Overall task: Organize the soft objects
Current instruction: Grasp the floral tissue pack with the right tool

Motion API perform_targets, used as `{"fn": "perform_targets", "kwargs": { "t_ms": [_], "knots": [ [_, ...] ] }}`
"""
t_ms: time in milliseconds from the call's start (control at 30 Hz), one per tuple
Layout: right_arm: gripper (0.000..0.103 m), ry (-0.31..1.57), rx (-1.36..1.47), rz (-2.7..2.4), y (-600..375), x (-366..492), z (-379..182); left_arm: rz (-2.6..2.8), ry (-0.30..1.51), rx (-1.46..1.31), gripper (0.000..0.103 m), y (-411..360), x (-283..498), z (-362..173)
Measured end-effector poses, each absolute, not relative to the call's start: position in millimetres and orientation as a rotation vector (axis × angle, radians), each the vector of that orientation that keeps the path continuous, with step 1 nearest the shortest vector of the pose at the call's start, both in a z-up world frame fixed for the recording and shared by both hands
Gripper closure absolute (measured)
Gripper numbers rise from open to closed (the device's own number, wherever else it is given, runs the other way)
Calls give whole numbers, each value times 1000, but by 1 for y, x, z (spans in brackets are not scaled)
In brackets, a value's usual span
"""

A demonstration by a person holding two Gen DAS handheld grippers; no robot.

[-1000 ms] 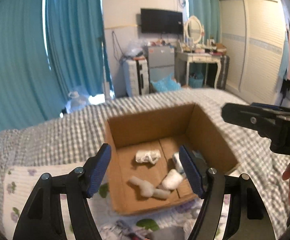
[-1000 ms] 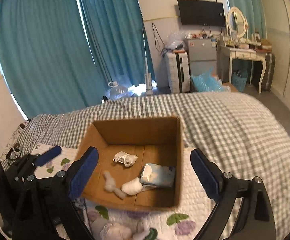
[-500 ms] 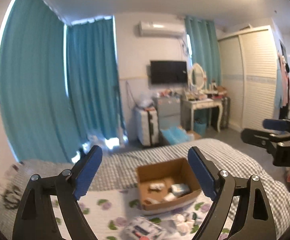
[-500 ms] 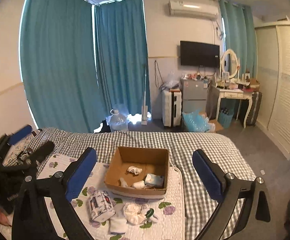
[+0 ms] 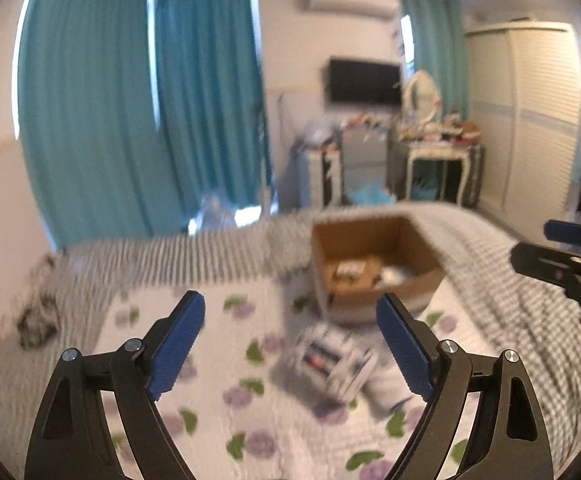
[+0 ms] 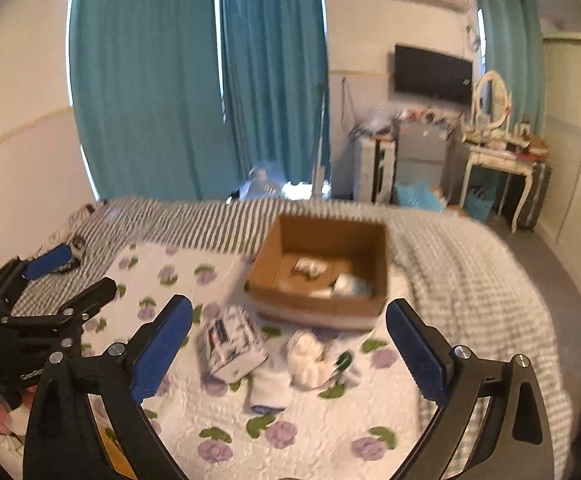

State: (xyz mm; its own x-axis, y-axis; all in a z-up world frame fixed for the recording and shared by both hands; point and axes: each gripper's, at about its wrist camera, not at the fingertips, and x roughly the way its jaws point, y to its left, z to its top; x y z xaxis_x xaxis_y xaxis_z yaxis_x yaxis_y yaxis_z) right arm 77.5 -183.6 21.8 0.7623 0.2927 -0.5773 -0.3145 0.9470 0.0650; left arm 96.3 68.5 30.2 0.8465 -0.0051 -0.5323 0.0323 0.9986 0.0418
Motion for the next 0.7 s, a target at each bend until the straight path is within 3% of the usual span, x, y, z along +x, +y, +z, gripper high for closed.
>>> {"fn": "perform_targets", "kwargs": {
  "t_ms": [333,700],
  "knots": [
    [5,788,-192,523,-113,126,-96,81,739,5,14,99,142,-80],
    [5,890,-407,563,-58,168,-179,134,879,27,14,122,166,-149]
  ]
}}
